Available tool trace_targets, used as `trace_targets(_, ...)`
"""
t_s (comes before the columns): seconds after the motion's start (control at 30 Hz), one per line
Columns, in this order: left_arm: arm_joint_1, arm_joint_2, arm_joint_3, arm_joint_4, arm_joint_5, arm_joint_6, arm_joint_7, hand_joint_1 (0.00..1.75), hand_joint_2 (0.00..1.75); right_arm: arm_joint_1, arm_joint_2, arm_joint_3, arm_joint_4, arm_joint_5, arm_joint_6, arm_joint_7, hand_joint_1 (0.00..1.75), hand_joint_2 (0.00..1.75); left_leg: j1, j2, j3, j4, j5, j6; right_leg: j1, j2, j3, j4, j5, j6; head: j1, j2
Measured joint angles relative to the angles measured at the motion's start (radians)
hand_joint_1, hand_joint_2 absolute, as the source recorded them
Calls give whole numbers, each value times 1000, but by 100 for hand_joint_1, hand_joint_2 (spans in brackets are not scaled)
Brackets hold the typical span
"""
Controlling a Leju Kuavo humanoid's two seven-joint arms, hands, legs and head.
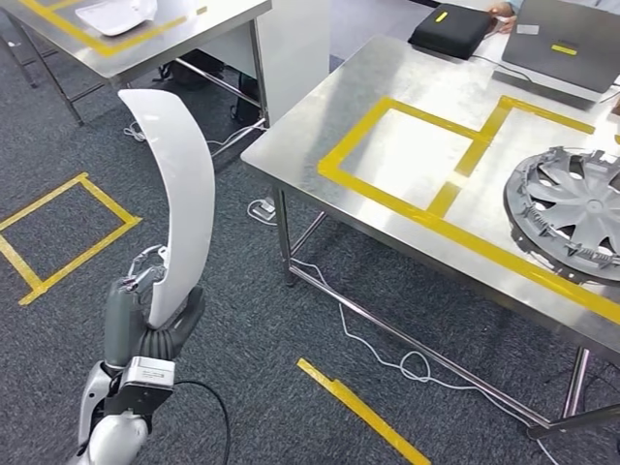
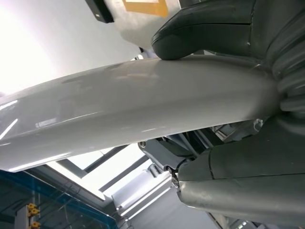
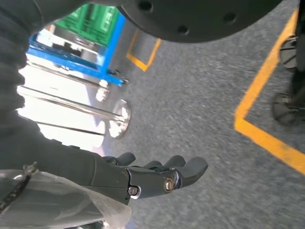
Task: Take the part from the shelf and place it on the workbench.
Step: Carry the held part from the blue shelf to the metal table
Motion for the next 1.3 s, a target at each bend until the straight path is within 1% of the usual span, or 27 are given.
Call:
trace_targets(0.07,-1,-1,0,1,-1,-1,0,175,175,3,0,1,0,0,-1,-1,0,175,-1,1,7,1,-9,1,-2,0,-79,119,-28,6,0,0)
trace_targets(0.1,-1,-2,0,3,-2,-3,0,175,175,5,-1,1,0,0,-2,0,0,175,0,0,13,1,-15,0,-2,-1,-97,134,-14,9,0,0)
trace_targets(0.13,-2,-4,-1,4,-4,-6,0,175,175,7,-1,1,0,0,-3,1,0,175,1,0,22,1,-22,-2,-3,-1,-95,108,21,11,0,0)
trace_targets(0.2,-9,-9,-5,9,-9,-12,0,175,175,8,-3,1,0,0,-5,4,0,175,2,0,43,4,-40,-10,-4,-8,-46,-19,107,14,0,0)
trace_targets(0.23,-16,-12,-8,12,-12,-15,0,175,175,8,-4,1,0,0,-6,4,0,175,1,0,49,7,-50,-15,-4,-12,-16,-79,128,13,2,0)
trace_targets(0.27,-23,-14,-12,14,-15,-17,1,175,175,7,-4,1,1,-1,-6,0,0,175,-1,0,52,10,-57,-21,-3,-14,4,-115,133,9,2,0)
trace_targets(0.3,-29,-17,-15,17,-18,-18,2,175,175,6,-4,1,1,-1,-6,-3,0,175,-3,0,53,12,-61,-25,-1,-14,13,-125,123,2,0,0)
trace_targets(0.4,-48,-22,-26,27,-22,-20,5,175,175,7,-6,1,1,-2,-6,-8,0,175,-2,2,57,19,-77,-36,-2,-8,24,-129,111,-19,-6,0)
trace_targets(0.47,-59,-23,-32,32,-23,-20,6,175,175,6,-8,1,0,-3,-5,-4,0,175,0,2,28,87,-107,-45,-4,-6,39,-131,103,-31,-10,0)
trace_targets(0.53,-64,-23,-37,37,-24,-20,6,175,175,5,-8,1,-1,-4,-3,-5,0,175,2,2,-53,225,-147,-51,-4,-2,52,-132,92,-38,-13,0)
trace_targets(0.57,-64,-23,-41,41,-25,-20,6,175,175,5,-8,1,-1,-4,-2,-7,0,175,3,2,-96,285,-155,-52,-3,2,59,-132,86,-38,-12,0)
trace_targets(0.6,-64,-23,-45,44,-25,-20,6,175,175,5,-8,1,-1,-4,-1,-9,0,175,2,2,-127,317,-146,-50,-2,7,67,-132,80,-38,-13,0)
trace_targets(0.63,-64,-22,-48,48,-26,-21,6,175,175,5,-9,1,-1,-4,-1,-9,0,175,1,1,-140,308,-114,-45,-1,14,77,-132,74,-38,-13,0)
trace_targets(0.67,-64,-22,-52,50,-27,-22,6,175,175,5,-9,1,0,-4,0,-9,0,175,-1,-3,-135,263,-65,-38,0,21,87,-132,67,-37,-12,0)
trace_targets(0.73,-64,-22,-57,53,-31,-24,6,175,175,4,-8,1,0,-3,0,-11,0,175,-7,-23,-102,143,21,-18,1,36,101,-133,54,-33,-11,0)
trace_targets(0.77,-65,-21,-60,55,-32,-26,6,175,175,3,-8,1,0,-3,1,-12,0,175,-10,-32,-88,102,39,-10,0,42,103,-135,49,-28,-11,0)
trace_targets(0.87,-69,-21,-66,57,-36,-27,5,175,175,2,-7,1,0,-2,1,-16,0,175,-13,-35,-69,62,25,6,-4,53,98,-143,44,-11,-11,0)
trace_targets(0.93,-72,-22,-70,58,-36,-27,5,175,175,1,-7,1,0,-1,1,-16,0,175,-7,-25,-50,31,21,8,-2,37,90,-132,31,-2,-10,0)
trace_targets(0.97,-73,-23,-72,58,-36,-27,4,175,175,0,-7,1,0,-1,1,-16,0,175,-4,-19,-40,17,21,7,0,25,74,-100,13,2,-8,0)
trace_targets(1.07,-74,-23,-77,63,-38,-29,4,175,175,-3,-9,1,0,0,0,-17,0,175,-3,-2,-25,9,11,6,-2,4,-37,81,-56,13,-7,0)
trace_targets(1.1,-75,-23,-79,66,-41,-32,5,175,175,-3,-10,1,0,0,-1,-17,0,175,-4,5,-21,9,6,5,-2,3,-67,117,-55,17,-7,0)
trace_targets(1.13,-76,-23,-82,69,-44,-34,6,175,175,-2,-11,1,0,0,-1,-17,0,175,-4,11,-14,10,0,4,-3,2,-80,120,-34,20,-7,0)
trace_targets(1.17,-79,-23,-85,73,-48,-37,8,175,175,-1,-11,1,0,1,-1,-17,0,175,-3,16,-7,10,-6,1,-3,-3,-73,84,5,22,-6,0)
trace_targets(1.2,-83,-23,-88,77,-51,-39,10,175,175,0,-12,1,0,2,-1,-16,0,175,-3,22,3,11,-14,-2,-4,-14,-51,20,55,24,-6,0)
trace_targets(1.23,-88,-22,-91,81,-54,-41,13,175,175,-1,-12,1,0,2,-1,-16,0,175,-5,27,12,12,-21,-7,-2,-32,-25,-44,90,25,-6,0)
trace_targets(1.27,-93,-22,-94,84,-57,-43,16,175,175,-3,-13,1,0,3,-1,-15,0,175,-8,32,18,16,-29,-12,-1,-47,-1,-96,113,20,-5,0)
trace_targets(1.3,-98,-22,-96,87,-60,-45,18,175,175,-5,-13,1,0,4,-1,-16,0,175,-11,38,21,18,-34,-17,1,-57,13,-125,121,14,-5,0)
